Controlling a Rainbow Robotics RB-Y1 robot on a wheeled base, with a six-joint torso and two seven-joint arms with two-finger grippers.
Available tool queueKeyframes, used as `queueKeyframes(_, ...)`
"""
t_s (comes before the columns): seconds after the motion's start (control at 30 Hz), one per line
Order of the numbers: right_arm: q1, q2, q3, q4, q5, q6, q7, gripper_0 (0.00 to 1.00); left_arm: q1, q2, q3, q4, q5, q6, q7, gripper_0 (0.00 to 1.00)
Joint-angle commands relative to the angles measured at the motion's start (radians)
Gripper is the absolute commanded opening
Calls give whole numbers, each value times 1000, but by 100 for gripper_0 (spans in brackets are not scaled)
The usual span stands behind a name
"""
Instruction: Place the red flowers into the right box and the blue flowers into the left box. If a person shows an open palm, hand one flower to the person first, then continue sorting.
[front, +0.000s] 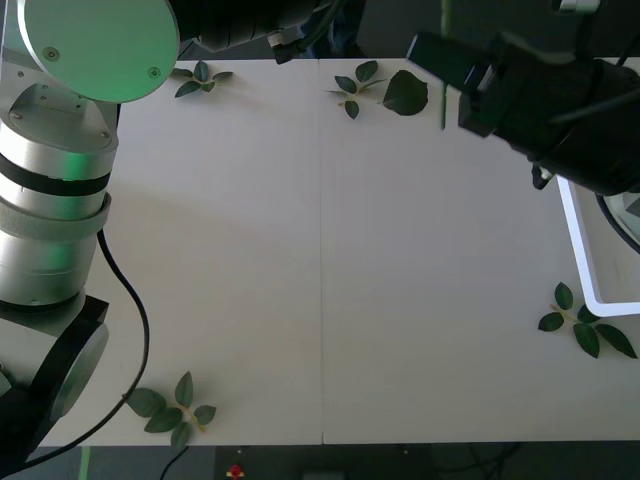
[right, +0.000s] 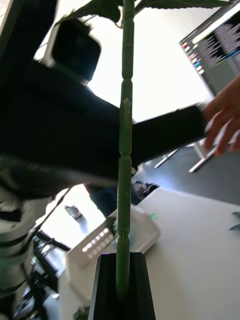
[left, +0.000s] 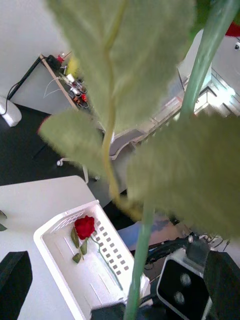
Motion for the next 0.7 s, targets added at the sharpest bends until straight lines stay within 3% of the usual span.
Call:
queueKeyframes(0.03, 2, 16, -44, -16, 68, -92, 24, 0, 5, 12, 16, -36, 8, -12, -35, 100)
queueKeyframes(0.13, 1, 16, -44, -12, 119, -182, 21, 0, 5, 12, 16, -36, 8, -12, -35, 100)
queueKeyframes(0.37, -59, 19, -44, 102, 185, -234, 25, 0, 5, 12, 16, -36, 8, -12, -35, 100)
queueKeyframes(0.7, -303, 119, -9, 389, 389, -238, 31, 0, 5, 12, 16, -36, 8, -12, -35, 100)
